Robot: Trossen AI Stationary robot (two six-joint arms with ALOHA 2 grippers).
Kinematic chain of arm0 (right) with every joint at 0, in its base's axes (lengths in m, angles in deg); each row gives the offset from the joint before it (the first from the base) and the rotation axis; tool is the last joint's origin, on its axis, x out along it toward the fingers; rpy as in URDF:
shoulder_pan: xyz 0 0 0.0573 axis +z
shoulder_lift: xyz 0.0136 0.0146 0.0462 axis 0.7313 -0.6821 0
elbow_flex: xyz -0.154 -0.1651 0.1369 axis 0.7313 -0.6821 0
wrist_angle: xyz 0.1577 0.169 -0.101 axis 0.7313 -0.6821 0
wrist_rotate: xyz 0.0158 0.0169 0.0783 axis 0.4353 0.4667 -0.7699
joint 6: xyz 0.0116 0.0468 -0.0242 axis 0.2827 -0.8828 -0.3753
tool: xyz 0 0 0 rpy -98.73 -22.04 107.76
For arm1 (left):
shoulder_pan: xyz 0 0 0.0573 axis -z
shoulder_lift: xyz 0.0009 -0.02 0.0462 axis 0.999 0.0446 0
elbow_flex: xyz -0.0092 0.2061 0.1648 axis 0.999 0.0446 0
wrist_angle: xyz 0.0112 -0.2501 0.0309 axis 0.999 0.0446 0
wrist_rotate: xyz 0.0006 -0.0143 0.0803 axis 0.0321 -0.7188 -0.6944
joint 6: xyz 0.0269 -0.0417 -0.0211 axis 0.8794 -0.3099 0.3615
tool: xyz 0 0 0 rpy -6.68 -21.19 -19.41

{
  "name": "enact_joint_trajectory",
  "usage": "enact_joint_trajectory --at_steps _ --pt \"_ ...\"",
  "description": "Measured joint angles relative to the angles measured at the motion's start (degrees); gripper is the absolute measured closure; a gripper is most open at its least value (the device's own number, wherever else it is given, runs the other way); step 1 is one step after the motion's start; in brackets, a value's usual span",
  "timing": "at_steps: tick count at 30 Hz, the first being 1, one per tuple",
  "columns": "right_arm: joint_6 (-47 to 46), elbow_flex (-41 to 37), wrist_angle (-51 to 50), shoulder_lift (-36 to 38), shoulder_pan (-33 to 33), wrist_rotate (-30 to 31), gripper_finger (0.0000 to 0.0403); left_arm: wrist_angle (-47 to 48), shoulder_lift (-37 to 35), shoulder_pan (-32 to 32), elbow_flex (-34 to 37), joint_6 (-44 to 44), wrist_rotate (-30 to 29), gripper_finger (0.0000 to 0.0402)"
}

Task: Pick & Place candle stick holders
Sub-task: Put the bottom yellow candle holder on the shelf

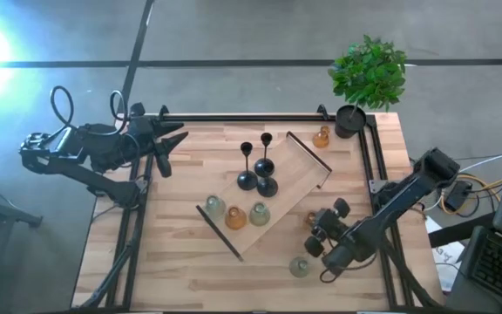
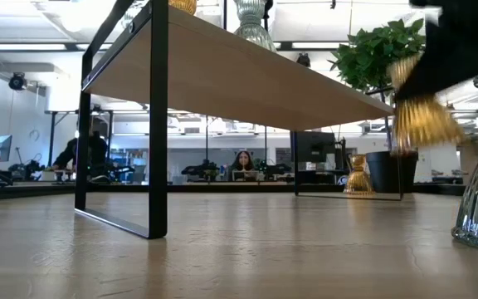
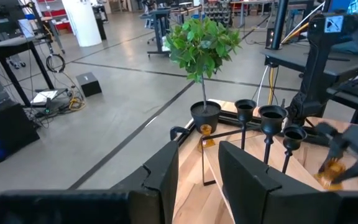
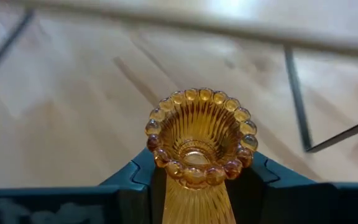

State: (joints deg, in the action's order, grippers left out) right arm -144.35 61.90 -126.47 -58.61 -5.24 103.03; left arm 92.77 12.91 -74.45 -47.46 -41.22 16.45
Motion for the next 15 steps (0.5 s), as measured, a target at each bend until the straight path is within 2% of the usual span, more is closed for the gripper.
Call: enact_joint_trajectory --at_steps 3,9,15 --pt "1.0 2.8 -4.6 4.4 0.0 0.1 0.0286 0.4 0.0 0.0 0.0 0.0 0.0 0.0282" --pt "11.7 8.2 -7.2 13.1 -1.9 2.8 0.0286 1.0 0.0 0.0 0.0 -0.1 0.0 0.0282" --pt "19.9 10.0 -7.3 16.4 -6.2 3.1 0.0286 1.0 0.0 0.0 0.0 -0.2 0.0 0.0282"
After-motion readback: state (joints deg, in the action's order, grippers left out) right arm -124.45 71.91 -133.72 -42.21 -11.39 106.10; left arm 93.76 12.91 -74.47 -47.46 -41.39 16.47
